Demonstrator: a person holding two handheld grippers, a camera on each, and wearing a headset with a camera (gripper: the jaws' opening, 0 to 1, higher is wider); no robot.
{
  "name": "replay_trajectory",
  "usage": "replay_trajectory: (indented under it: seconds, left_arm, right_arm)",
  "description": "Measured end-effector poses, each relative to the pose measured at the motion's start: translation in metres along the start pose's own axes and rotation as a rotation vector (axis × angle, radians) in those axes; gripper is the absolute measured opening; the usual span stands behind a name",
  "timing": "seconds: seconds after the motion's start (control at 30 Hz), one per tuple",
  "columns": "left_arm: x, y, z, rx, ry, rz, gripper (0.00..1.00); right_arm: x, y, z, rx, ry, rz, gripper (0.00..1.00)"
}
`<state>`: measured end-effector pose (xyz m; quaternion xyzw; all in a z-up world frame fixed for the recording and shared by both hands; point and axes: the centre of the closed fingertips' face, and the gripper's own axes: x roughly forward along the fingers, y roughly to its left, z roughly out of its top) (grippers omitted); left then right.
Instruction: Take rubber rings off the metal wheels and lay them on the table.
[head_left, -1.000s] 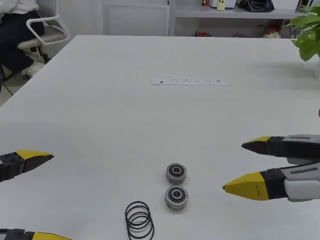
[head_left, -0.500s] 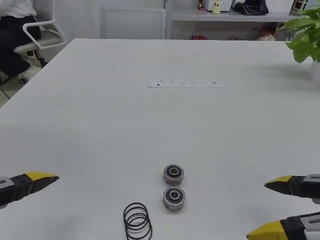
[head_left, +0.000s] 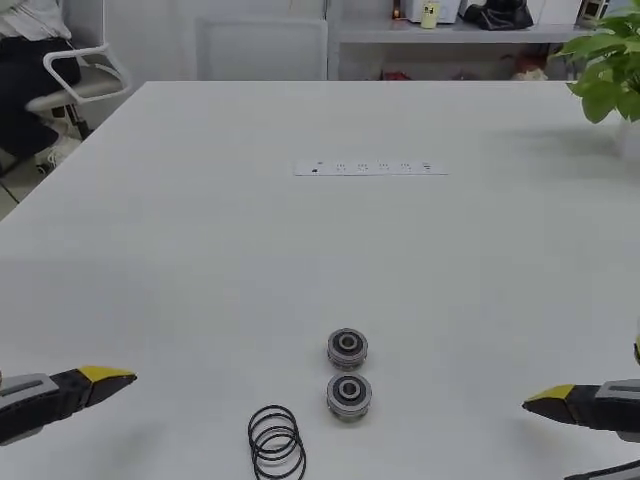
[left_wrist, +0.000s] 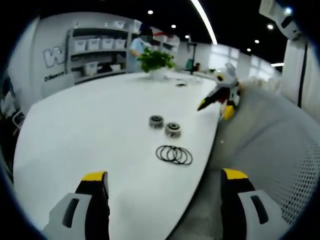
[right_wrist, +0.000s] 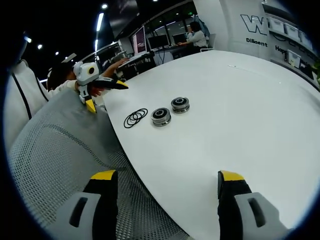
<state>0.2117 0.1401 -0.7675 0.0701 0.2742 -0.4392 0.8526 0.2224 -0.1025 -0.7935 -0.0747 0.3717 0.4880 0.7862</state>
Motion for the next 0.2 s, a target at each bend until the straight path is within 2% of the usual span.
replay_trajectory:
  seconds: [0.2]
  left_arm:
    - [0.0027, -0.0002, -0.0039, -0.006, 0.016, -0.005, 0.94]
  right_arm:
    - [0.0011, 0.0025, -0.0019, 0.009, 0.002, 0.006, 0.78]
